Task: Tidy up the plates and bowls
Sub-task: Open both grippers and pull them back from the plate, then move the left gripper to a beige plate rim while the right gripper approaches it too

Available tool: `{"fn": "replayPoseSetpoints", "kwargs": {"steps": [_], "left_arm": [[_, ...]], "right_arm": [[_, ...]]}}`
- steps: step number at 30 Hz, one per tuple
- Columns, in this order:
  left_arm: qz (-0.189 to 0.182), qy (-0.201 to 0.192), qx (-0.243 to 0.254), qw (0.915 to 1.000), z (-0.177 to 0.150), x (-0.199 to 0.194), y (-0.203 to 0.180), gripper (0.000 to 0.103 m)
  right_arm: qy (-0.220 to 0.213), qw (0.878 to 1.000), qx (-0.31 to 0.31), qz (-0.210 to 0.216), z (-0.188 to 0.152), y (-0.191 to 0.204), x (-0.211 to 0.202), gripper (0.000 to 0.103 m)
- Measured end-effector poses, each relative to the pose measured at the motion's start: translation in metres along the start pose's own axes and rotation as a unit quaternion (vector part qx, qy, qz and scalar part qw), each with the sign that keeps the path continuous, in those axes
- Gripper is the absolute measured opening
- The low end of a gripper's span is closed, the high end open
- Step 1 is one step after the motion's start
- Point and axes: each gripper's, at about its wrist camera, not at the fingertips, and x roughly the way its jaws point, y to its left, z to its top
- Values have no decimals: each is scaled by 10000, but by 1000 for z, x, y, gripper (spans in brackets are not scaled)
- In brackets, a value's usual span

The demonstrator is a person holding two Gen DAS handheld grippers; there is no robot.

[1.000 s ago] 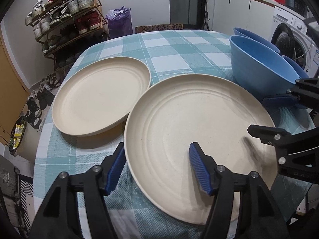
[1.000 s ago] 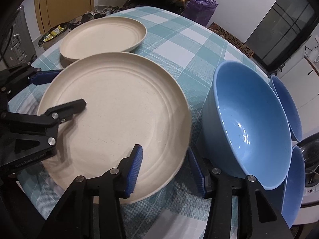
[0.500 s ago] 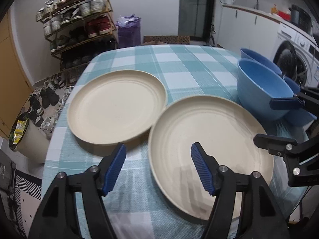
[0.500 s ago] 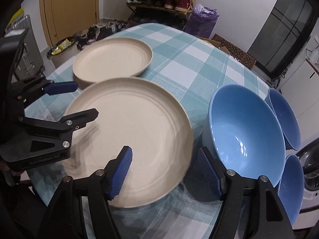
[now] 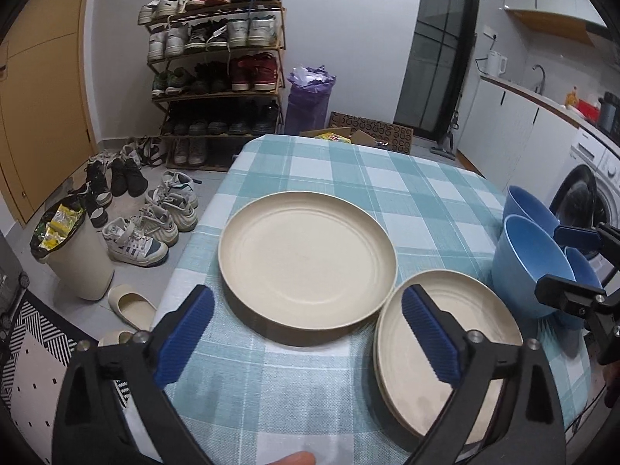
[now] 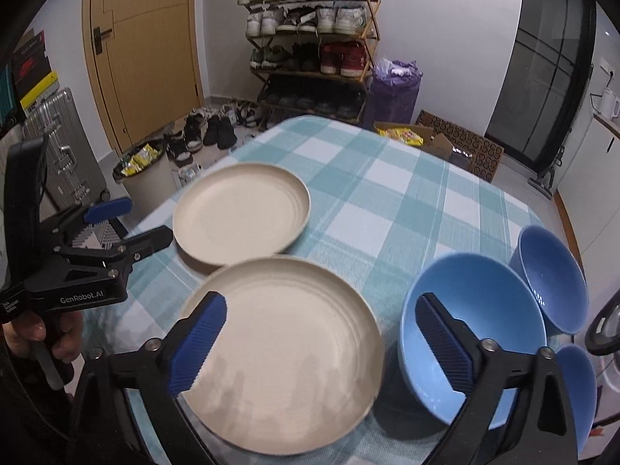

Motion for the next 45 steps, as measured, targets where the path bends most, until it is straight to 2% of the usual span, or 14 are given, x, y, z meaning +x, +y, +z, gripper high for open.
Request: {"fn": "replayPoseSetpoints", "kwargs": {"steps": [8, 14, 17, 26, 34, 45], "left_arm": [[197, -87, -170, 9996, 6, 5, 15, 103], [329, -13, -346, 9989, 16, 15, 26, 103], [473, -97, -293, 9984, 21, 17, 29, 103], [506, 10, -427, 9978, 16, 29, 43, 103], [567, 150, -496, 9970, 11, 45, 47, 103], [591, 388, -632, 9955, 2, 69, 55, 103]], "right_arm": [[-124, 9998, 29, 171, 20, 3, 4, 102], [-123, 9991, 268, 291, 33, -3, 17, 102], [-101, 9985, 409, 351, 40, -5, 24, 102], [-54, 9981, 478, 381, 54, -1, 50, 102], [230, 9968, 610, 468, 53, 0, 90, 102], [474, 9942, 809, 525, 58, -8, 120, 102]]}}
